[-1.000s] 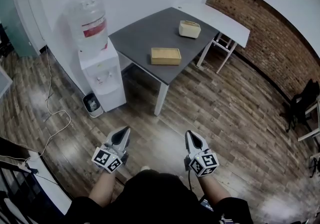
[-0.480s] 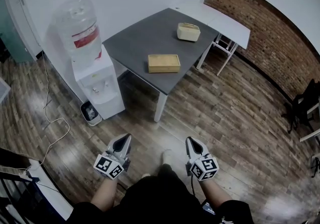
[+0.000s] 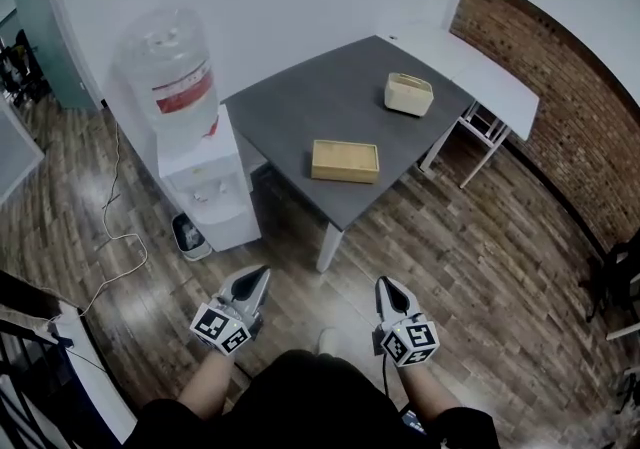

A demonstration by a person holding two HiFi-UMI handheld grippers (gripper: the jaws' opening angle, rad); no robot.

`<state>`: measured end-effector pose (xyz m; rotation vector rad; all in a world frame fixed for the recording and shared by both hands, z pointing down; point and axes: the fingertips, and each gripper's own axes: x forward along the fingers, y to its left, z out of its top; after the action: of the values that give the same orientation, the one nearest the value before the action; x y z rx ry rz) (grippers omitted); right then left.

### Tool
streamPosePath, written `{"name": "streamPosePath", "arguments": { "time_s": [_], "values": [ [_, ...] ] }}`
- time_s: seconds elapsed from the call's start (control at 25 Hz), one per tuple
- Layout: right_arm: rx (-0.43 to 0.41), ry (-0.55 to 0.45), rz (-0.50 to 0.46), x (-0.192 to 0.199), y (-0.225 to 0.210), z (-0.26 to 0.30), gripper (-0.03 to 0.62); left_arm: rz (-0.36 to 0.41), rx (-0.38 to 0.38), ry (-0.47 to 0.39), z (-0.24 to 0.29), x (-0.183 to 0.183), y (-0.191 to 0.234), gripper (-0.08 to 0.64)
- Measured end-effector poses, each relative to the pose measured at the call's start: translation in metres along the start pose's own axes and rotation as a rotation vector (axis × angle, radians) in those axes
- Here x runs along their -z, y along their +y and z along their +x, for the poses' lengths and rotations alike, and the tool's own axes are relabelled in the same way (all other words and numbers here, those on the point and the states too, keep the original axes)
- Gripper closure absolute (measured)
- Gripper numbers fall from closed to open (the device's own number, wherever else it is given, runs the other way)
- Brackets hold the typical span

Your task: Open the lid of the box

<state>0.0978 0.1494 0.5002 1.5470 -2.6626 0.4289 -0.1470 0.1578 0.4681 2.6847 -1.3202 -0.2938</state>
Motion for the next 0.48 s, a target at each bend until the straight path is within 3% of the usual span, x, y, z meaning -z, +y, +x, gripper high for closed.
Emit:
{"name": "streamPosePath", "arguments": {
  "time_s": [0.32,0.48],
  "values": [
    [-0.034,-0.014,0.011,-0.025,-0.063,0.038,0.589,-0.014,0.009,0.021,0.074,0.006,-0.001,0.561],
    [-0.046,-0.018,0.029,-0.035,-0.087,0.051,0.589,0.024,0.021,0.030,0.102,0.005,-0.006,0.561]
  ]
}}
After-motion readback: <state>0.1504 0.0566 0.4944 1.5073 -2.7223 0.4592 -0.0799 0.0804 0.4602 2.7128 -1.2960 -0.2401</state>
